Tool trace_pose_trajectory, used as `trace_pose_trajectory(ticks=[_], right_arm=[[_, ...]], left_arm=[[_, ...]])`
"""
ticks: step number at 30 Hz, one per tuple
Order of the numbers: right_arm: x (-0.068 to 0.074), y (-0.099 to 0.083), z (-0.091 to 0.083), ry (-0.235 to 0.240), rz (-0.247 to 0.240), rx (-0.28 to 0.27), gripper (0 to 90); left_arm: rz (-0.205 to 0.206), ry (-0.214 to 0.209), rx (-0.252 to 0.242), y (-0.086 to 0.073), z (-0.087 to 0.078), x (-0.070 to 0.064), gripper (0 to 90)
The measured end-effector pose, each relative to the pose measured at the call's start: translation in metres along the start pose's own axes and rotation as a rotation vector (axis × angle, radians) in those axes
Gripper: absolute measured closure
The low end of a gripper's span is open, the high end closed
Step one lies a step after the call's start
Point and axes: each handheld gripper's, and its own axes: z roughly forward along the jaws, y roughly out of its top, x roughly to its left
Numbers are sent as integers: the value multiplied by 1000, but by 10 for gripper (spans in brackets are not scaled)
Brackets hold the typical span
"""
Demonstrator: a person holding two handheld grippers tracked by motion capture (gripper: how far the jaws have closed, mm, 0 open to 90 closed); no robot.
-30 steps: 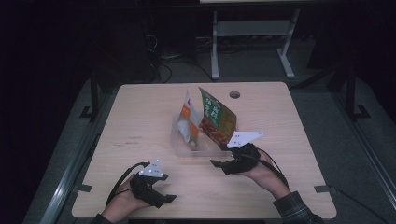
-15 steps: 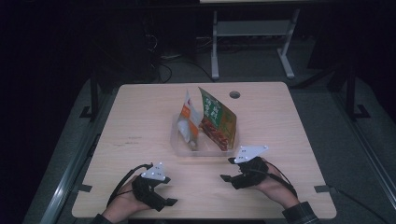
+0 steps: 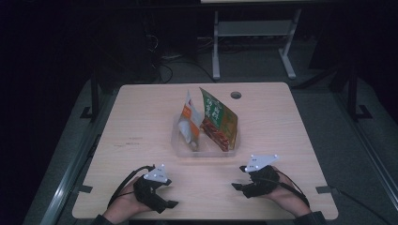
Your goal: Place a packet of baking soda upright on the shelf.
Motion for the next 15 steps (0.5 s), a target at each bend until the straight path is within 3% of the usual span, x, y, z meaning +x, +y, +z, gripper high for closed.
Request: trace_pose_trajectory(ticks=[15], right_arm=[[-1, -5, -5, -13, 5, -6, 313]], left_arm=[[13, 8, 17, 0, 1, 1, 184]])
